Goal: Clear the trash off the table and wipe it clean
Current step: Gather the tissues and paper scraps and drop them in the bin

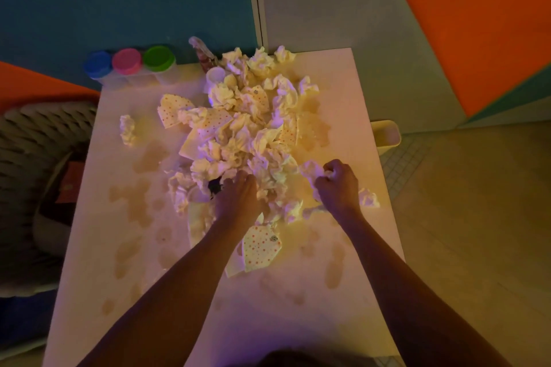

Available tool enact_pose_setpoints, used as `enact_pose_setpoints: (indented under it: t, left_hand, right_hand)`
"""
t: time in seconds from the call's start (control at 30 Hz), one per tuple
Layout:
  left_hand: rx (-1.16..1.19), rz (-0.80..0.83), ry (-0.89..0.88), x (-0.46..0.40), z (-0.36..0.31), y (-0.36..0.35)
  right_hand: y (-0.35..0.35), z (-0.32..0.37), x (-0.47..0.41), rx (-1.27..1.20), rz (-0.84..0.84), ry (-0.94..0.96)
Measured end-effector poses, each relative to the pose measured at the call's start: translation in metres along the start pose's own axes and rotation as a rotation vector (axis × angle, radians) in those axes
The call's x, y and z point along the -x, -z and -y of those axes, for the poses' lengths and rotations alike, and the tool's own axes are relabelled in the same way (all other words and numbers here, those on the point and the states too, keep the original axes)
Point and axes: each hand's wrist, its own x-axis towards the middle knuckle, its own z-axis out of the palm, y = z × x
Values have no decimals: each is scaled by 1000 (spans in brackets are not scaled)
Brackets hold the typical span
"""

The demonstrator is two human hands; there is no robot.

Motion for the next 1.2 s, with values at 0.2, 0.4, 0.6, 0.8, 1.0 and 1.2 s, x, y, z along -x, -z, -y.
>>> enact_pose_setpoints:
  t: [0.2,0.4,0.6,0.8,1.0,1.2]
  left_hand:
    - [130,51,-20,0,-4,9]
    - [337,15,-6,8,-6,28]
    - [353,-27,57,6,-16,43]
    - [235,17,52,-12,-36,45]
    - [124,57,-58,-35,-56,44]
    - [-70,139,-103,-49,-71,32]
  right_hand:
    - [20,-6,3,-226,25,-125]
    - [42,-14,2,-300,88,-322]
    - [48,-35,-5,-85,20,-249]
    - [55,-48,-8,40,61,-157]
    - [60,-64,-7,248,223,-140]
    - [54,-78,-10,357,285,-177]
